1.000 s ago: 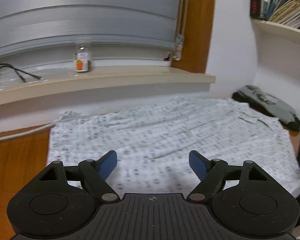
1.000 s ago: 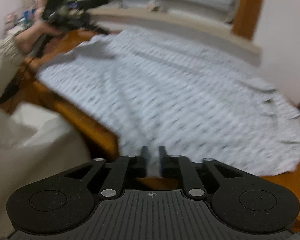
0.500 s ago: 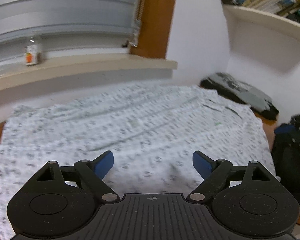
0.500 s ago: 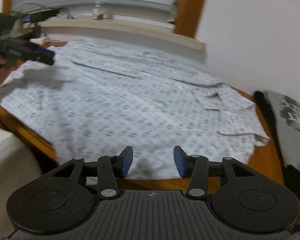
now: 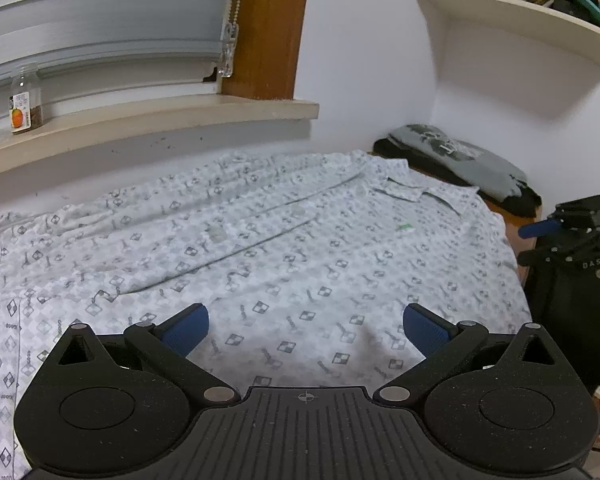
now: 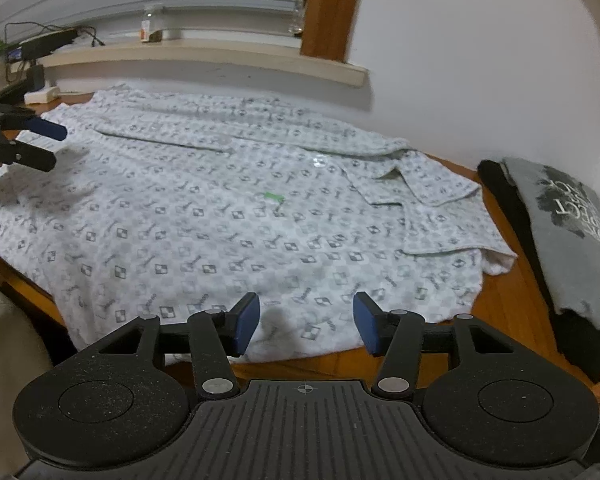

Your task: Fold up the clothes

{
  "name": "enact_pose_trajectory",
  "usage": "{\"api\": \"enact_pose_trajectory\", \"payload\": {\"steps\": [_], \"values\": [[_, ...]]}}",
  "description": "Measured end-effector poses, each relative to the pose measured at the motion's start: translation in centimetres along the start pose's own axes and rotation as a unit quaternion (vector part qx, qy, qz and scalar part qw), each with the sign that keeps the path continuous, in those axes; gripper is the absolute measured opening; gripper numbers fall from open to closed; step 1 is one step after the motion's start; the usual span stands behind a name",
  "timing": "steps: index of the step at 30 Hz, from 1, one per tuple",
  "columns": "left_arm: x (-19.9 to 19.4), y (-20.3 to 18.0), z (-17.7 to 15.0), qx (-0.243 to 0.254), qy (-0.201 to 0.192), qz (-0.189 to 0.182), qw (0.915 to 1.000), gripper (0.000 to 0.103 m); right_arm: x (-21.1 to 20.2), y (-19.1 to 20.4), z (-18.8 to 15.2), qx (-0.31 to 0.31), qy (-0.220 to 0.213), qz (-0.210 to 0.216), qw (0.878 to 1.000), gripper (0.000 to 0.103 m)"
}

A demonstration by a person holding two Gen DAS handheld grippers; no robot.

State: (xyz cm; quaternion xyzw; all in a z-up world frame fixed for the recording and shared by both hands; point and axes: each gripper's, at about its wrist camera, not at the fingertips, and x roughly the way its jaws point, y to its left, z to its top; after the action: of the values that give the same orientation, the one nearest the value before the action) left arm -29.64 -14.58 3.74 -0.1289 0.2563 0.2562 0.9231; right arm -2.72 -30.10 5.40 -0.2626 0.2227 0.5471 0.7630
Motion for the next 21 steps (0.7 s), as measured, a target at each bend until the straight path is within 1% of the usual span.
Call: {"api": "enact_pose_trajectory", "payload": {"steps": [5,9,12,14,17,19,21], "values": [[-0.2,0.1,-0.1,0.001,0.002,0.005,1.0000,0.103,0.6,1.0,0.6,-0.008,-0.002,0.012,1.000,0.053],[-0.5,0.4,-0.3,0.005,0.011,0.008,0.9999,0.103,1.4,2.2,1.4,-0.015,-0.008,0.036,0.999,0.053],[-1.5,0.8,-0.7,0.009,0.004,0.009,0.9999,0.103,2.5,3.7,2.4,-0.015,-0.023,0.059,0.998,0.054],[-2.7,1.8,-1.0,0.003,-0.004,0.016,0.9999,0.103,3.3,5.0,3.4,-0.013,-0.038,0.077,0.996,0.054],[-4.9,4.1,-1.6,-0.017,-0.017,0.036,0.9990,0.103,5.0,8.2,5.3,-0.030,-0.056,0.111,0.992,0.054],[-6.8,6.0,-2.0,-0.031,-0.028,0.063,0.9971,0.103,6.0,10.5,6.7,-0.048,-0.061,0.134,0.988,0.054],[-8.5,7.8,-2.5,-0.043,-0.036,0.092,0.9942,0.099,7.1,13.0,8.1,-0.065,-0.063,0.161,0.983,0.051]]}}
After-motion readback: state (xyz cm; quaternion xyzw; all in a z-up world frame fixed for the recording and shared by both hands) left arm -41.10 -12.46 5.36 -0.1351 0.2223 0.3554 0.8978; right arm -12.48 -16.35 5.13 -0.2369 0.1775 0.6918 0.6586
